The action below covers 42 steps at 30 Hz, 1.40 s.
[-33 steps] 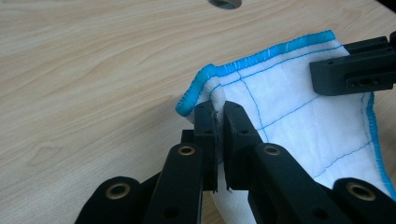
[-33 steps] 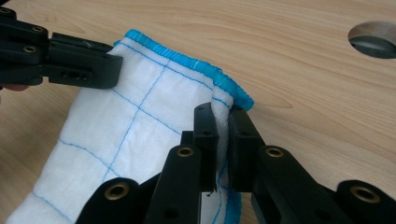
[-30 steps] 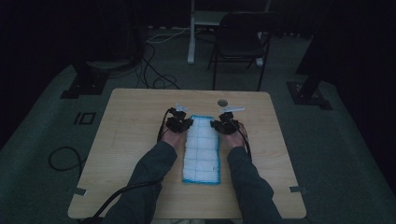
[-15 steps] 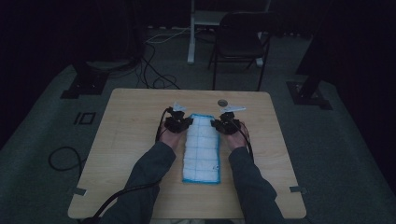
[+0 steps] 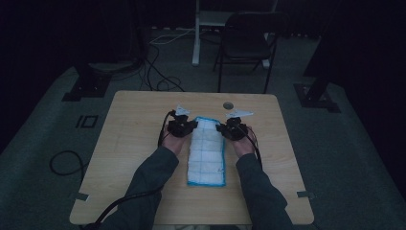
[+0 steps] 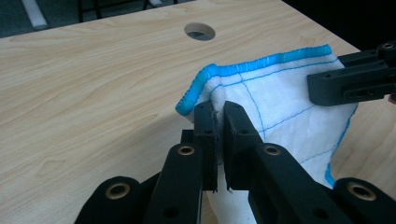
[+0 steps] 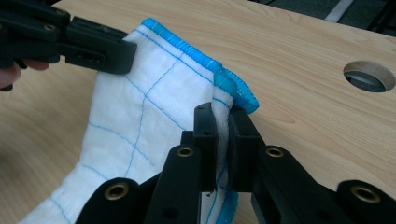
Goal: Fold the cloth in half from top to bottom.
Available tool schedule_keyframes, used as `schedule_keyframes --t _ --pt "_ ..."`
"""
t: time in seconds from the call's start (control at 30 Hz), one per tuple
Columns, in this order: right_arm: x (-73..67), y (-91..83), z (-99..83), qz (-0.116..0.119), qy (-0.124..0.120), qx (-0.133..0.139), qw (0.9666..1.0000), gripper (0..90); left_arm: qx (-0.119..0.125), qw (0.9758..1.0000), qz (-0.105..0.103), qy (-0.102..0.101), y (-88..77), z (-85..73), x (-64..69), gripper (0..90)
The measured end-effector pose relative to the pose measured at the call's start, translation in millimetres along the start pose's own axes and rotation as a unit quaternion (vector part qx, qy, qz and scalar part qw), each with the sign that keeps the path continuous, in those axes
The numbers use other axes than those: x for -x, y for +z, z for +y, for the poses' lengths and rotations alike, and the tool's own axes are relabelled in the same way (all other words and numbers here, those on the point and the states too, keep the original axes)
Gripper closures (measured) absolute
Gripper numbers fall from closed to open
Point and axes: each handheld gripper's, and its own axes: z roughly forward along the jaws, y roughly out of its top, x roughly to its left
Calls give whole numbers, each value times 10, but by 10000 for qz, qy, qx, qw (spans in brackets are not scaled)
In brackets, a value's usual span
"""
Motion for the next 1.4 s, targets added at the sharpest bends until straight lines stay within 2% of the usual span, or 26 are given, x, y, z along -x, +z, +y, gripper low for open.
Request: schedule_keyframes --t 0.2,0.4,1.0,1.4 --pt "-46 -88 -21 42 -69 64 9999 848 47 9999 -82 70 -66 -28 34 859" --pt "-128 -130 -54 58 -190 108 9997 848 46 9999 -128 56 -102 -81 23 858" --pt "-277 -272 -179 168 -127 267 9994 846 167 9994 -292 85 -280 -224 103 857" --pt "-382 -343 -296 219 -140 288 9992 842 248 9989 -393 -1 -365 -369 155 856"
